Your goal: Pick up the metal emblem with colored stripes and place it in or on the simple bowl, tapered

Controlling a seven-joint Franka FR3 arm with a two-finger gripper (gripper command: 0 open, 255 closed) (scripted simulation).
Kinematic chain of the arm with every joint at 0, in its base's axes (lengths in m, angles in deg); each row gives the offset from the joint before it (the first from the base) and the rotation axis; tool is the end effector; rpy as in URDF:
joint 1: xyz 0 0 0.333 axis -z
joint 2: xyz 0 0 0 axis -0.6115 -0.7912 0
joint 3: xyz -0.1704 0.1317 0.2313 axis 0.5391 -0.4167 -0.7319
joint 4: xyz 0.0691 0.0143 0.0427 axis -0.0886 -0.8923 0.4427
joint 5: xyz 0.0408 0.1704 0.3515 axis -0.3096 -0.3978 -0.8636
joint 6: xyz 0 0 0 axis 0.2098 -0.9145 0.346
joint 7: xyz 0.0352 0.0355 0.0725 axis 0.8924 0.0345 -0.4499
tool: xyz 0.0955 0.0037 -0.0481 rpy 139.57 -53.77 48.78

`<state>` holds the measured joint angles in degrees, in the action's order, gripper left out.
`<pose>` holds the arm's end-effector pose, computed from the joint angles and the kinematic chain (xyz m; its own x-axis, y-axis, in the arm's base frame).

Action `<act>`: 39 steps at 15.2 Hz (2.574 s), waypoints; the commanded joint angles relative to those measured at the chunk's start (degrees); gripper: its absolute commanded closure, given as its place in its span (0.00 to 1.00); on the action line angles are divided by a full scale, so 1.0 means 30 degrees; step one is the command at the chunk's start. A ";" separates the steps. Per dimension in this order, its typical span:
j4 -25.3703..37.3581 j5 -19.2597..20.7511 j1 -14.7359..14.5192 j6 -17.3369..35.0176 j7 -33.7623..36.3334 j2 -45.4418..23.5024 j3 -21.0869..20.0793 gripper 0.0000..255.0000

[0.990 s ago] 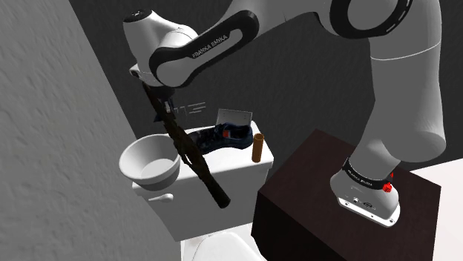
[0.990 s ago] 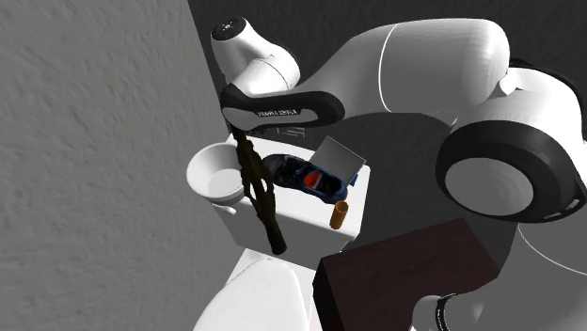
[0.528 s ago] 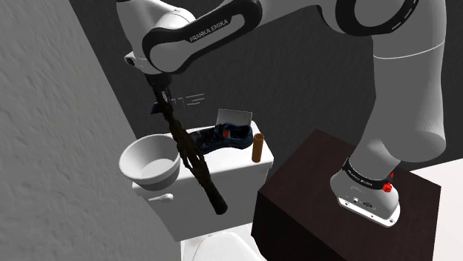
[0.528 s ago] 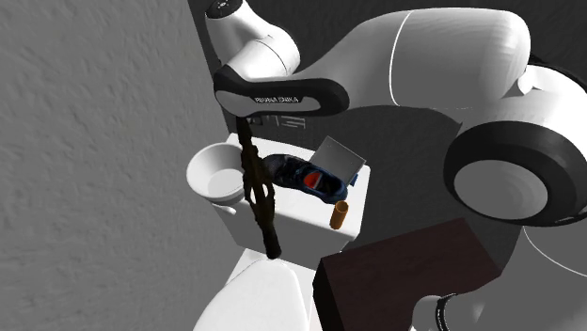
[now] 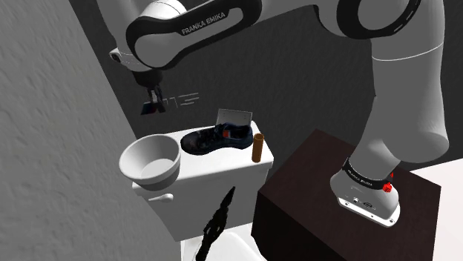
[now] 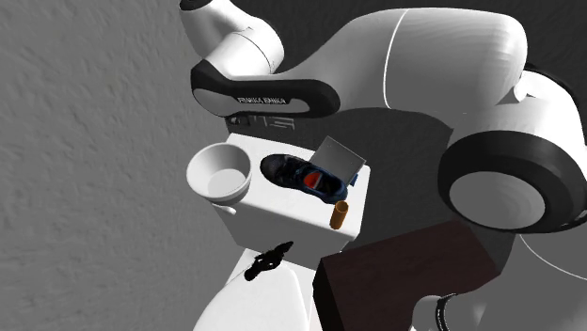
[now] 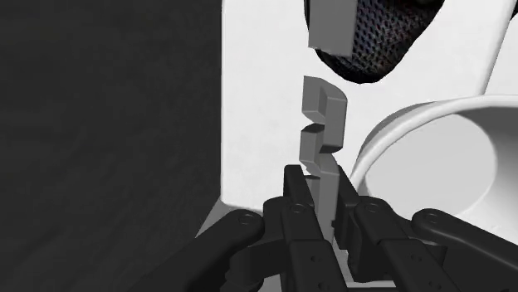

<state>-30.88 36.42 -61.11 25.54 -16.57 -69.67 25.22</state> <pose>0.5763 0.3925 0.4399 0.4701 0.8822 -0.0277 0.8695 -0.4575 0.1861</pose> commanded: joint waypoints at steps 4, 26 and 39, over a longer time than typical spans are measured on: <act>0.1270 0.0378 -0.1656 -0.0939 0.1825 -0.0761 -0.0395 1.00; 0.1959 0.1334 -0.3841 0.0320 0.4596 -0.3328 -0.0520 1.00; 0.2300 0.1252 -0.3909 -0.0194 0.4529 -0.3150 -0.0581 0.00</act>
<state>-24.29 40.31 -72.76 25.66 -2.90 -79.51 23.58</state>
